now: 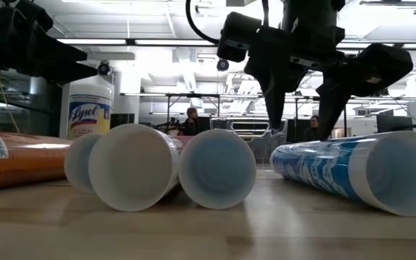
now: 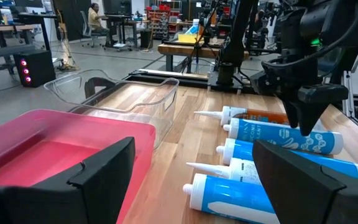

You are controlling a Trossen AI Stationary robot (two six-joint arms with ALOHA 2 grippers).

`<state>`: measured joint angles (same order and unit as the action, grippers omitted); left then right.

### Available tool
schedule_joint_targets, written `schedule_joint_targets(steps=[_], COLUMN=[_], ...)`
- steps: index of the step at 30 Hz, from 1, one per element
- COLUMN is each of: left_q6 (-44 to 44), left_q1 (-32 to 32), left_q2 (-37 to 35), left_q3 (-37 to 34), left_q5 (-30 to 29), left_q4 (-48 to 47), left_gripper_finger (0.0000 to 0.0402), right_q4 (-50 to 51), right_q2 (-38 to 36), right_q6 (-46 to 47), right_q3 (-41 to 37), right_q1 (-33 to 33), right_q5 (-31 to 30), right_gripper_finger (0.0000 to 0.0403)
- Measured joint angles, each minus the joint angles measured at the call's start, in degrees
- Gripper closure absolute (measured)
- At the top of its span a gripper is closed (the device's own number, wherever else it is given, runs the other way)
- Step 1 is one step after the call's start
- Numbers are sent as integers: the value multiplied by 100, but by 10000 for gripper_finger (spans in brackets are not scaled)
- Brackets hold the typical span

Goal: Sort silicone sealant tubes
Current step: Put the blue silicone sealant into the pink bin

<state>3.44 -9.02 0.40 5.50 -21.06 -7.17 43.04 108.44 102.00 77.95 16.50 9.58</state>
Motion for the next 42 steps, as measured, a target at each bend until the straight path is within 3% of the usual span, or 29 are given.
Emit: schedule_joint_targets(steps=[21, 42], left_q6=[0, 0], left_q1=[0, 0], left_q2=[-1, 1], left_q3=[0, 0], left_q5=[0, -2], left_q4=[-36, -36], left_gripper_finger=[82, 82], right_q4=[464, 789], right_q2=[-431, -112], right_q6=[-105, -791], right_q3=[-2, -2], right_q1=[-117, -230], right_q5=[-325, -662], right_gripper_finger=[183, 182])
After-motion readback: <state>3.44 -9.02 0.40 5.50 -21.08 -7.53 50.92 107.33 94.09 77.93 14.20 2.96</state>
